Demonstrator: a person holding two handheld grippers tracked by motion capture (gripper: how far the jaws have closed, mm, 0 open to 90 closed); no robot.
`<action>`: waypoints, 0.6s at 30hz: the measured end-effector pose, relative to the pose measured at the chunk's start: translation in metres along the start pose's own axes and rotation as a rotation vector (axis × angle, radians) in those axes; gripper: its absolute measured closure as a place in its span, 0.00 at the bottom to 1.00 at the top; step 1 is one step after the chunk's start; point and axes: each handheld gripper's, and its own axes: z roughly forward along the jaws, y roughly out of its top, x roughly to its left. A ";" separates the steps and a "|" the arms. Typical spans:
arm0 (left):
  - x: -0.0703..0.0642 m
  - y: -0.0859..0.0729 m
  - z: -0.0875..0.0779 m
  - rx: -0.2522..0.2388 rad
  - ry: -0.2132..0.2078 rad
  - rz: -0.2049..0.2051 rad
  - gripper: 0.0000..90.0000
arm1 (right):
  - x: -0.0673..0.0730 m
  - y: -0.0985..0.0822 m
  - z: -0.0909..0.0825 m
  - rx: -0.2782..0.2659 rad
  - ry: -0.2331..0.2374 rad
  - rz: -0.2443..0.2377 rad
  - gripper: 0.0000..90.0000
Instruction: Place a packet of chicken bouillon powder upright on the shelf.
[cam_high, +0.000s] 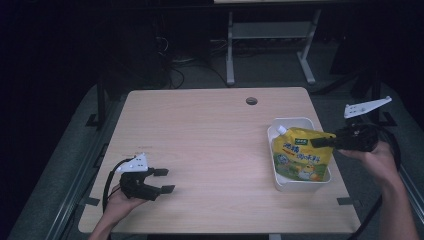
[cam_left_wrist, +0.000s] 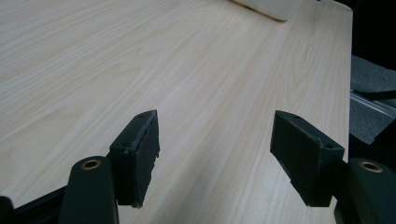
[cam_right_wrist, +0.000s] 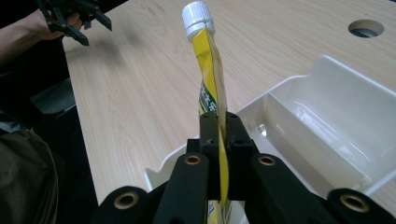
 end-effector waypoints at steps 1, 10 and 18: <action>0.000 0.000 0.000 0.000 0.000 -0.002 0.36 | -0.001 -0.002 0.000 -0.003 -0.001 0.005 0.98; 0.000 0.000 0.000 -0.002 0.000 -0.002 0.36 | -0.002 -0.004 -0.003 -0.017 0.000 0.028 0.92; 0.000 0.000 0.000 0.001 -0.001 -0.001 0.36 | 0.002 0.002 -0.005 -0.021 -0.024 0.029 0.81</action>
